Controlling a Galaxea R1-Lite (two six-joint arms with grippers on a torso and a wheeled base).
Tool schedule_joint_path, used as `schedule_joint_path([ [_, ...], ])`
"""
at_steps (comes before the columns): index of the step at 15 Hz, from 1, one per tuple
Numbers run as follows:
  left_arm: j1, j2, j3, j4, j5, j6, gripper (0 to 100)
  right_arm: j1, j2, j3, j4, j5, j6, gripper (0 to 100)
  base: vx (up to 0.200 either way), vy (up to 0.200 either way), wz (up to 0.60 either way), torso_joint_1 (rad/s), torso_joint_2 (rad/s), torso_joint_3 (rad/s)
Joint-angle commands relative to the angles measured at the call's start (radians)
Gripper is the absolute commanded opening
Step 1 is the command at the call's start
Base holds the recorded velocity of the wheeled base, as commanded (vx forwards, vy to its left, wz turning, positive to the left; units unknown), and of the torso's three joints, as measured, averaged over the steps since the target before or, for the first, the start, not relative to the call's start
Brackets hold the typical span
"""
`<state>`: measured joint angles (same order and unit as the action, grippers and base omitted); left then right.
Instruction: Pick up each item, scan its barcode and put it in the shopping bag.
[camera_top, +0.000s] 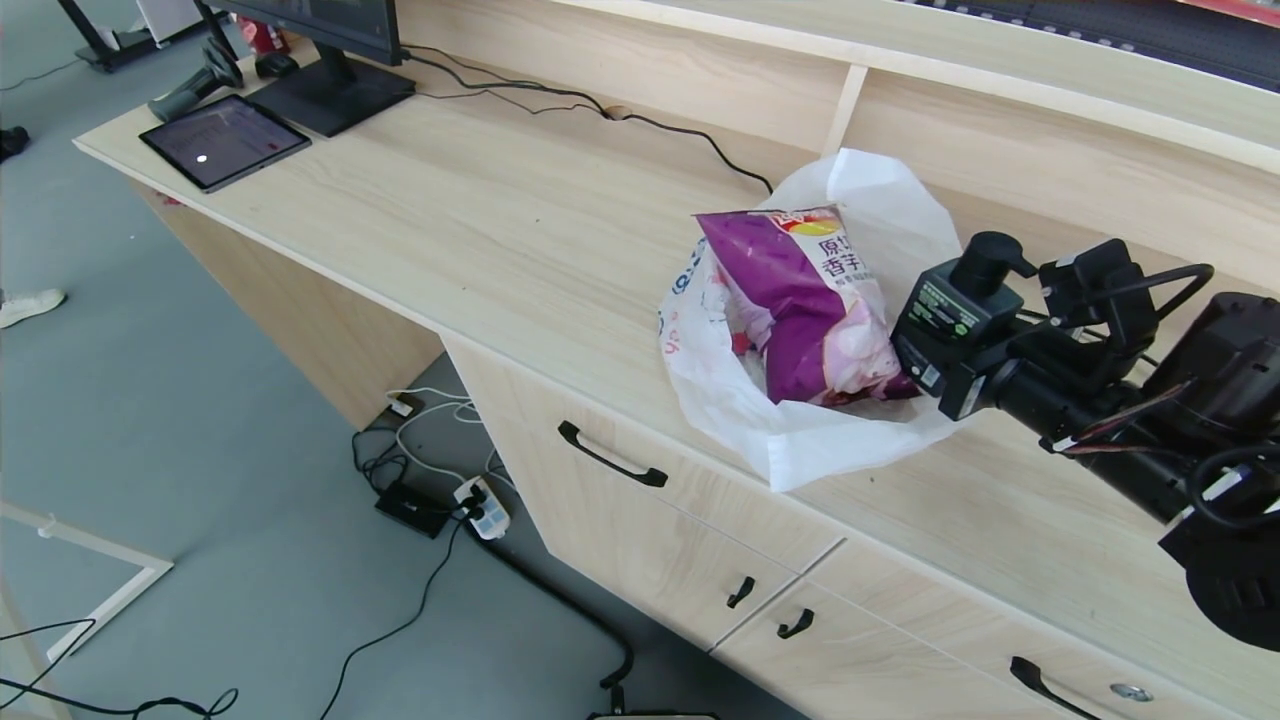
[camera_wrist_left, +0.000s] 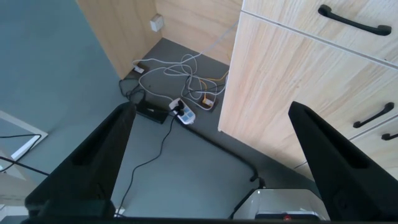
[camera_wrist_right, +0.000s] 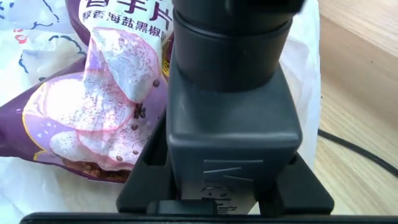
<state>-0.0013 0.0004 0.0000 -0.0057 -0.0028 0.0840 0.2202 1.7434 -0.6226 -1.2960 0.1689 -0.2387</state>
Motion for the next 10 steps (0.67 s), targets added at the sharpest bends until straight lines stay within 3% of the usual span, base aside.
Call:
schedule_joint_path([
  [1,0.000,0.000,0.000,0.000,0.000,0.000,100,-0.007,0.025,-0.003,0.001,0.000,-0.001,0,0.000,0.000,0.00,0.000,0.00,0.000],
  [8,0.000,0.000,0.000,0.000,0.000,0.000,100,-0.022,0.053,-0.003,-0.005,0.000,-0.001,0,0.000,0.000,0.00,0.000,0.00,0.000],
  [9,0.000,0.000,0.000,0.000,0.000,0.000,100,-0.022,0.053,0.001,-0.005,0.000,-0.001,100,0.000,0.000,0.00,0.000,0.00,0.000],
  [10,0.000,0.000,0.000,0.000,0.000,0.000,100,-0.022,0.053,0.007,-0.005,0.000,-0.001,100,0.000,0.000,0.00,0.000,0.00,0.000],
])
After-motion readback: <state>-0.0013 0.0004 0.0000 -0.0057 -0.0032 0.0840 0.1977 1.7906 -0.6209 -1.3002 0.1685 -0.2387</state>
